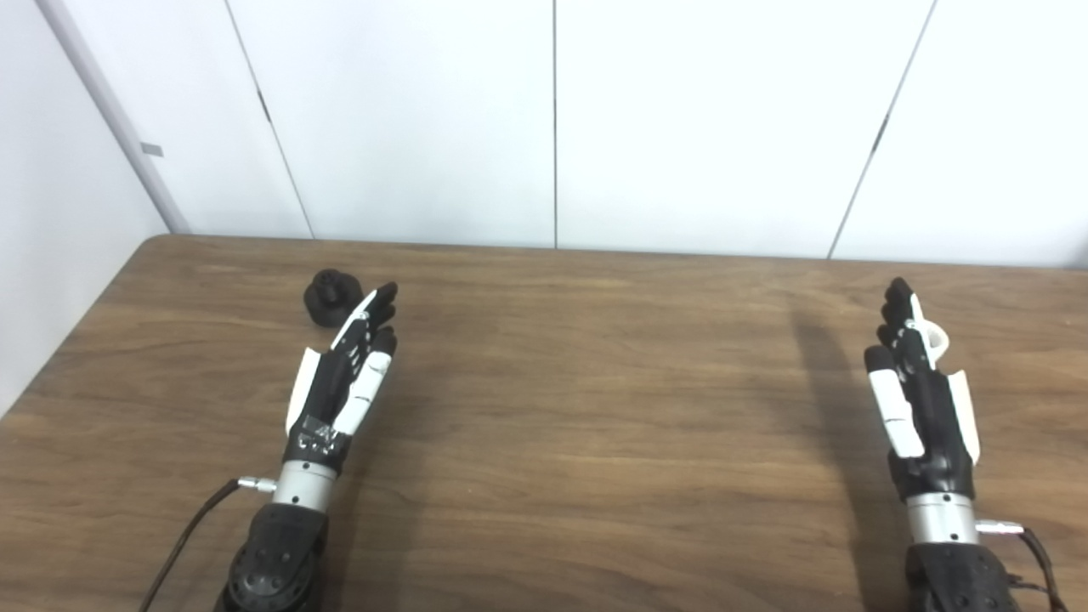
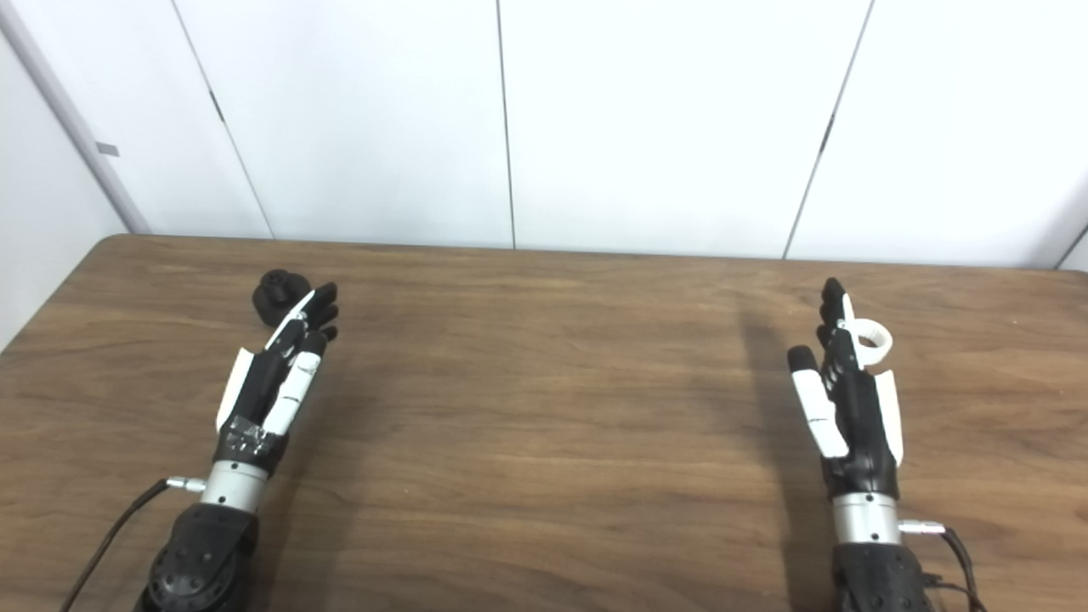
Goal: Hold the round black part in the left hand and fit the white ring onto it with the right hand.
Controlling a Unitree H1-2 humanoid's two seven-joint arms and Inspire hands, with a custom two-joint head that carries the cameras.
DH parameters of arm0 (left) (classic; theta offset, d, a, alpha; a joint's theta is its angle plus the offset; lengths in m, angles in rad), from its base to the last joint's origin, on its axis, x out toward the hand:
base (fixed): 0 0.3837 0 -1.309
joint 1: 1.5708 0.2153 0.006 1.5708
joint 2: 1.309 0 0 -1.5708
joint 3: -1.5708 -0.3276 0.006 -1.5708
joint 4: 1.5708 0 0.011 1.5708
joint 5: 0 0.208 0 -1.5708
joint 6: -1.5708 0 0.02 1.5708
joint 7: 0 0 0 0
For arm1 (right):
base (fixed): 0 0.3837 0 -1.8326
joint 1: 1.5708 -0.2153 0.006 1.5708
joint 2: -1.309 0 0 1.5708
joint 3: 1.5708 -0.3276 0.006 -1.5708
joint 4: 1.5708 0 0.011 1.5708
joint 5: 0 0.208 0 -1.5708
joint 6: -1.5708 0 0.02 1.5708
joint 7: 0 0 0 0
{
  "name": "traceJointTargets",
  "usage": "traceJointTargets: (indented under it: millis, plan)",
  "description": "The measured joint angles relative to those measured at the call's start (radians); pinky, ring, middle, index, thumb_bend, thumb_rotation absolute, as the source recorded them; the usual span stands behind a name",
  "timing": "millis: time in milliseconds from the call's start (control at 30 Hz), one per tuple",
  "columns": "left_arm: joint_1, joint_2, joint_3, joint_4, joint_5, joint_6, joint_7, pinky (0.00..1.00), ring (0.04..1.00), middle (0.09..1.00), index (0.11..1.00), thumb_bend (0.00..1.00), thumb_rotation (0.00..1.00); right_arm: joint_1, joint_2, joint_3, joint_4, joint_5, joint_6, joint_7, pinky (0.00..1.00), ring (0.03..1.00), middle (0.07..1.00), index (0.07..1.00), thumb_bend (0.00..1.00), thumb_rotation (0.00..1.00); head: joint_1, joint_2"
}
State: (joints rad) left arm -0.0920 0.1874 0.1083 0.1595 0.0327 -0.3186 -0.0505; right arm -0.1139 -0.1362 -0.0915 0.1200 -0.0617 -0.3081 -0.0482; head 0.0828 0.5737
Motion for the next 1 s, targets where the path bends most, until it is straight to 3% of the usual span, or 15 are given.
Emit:
traceJointTargets:
  millis: [333, 500, 700, 767, 1000]
  plan:
    - [-0.001, 0.000, 0.001, 0.001, -0.002, -0.002, 0.000, 0.89, 0.939, 0.953, 0.934, 0.59, 0.83, 0.000, 0.000, 0.001, 0.000, 0.000, 0.000, -0.001, 0.97, 1.000, 1.000, 0.993, 0.48, 0.85, -0.002, -0.002]
    - [-0.002, 0.002, -0.002, 0.003, 0.032, -0.010, 0.020, 0.87, 0.932, 0.943, 0.918, 0.67, 0.80, 0.000, 0.000, 0.003, 0.000, -0.006, 0.000, -0.001, 1.00, 1.000, 1.000, 0.989, 0.48, 0.87, 0.002, -0.006]
    - [-0.006, 0.008, -0.007, 0.012, 0.109, -0.053, 0.072, 0.81, 0.895, 0.913, 0.894, 0.66, 0.56, -0.002, 0.000, 0.003, 0.004, -0.006, -0.001, -0.001, 1.00, 1.000, 1.000, 0.989, 0.48, 0.86, 0.017, -0.011]
    - [-0.010, 0.008, -0.009, 0.017, 0.127, -0.063, 0.099, 0.76, 0.843, 0.858, 0.852, 0.71, 0.44, -0.002, 0.000, 0.003, 0.005, -0.006, -0.003, -0.001, 1.00, 1.000, 1.000, 0.993, 0.46, 0.86, 0.028, -0.014]
    - [-0.034, 0.036, -0.070, 0.033, 0.306, -0.114, 0.274, 0.67, 0.742, 0.760, 0.756, 0.84, 0.30, -0.006, -0.003, 0.004, 0.013, -0.004, -0.019, 0.002, 0.99, 1.000, 1.000, 0.990, 0.41, 0.84, 0.055, -0.028]
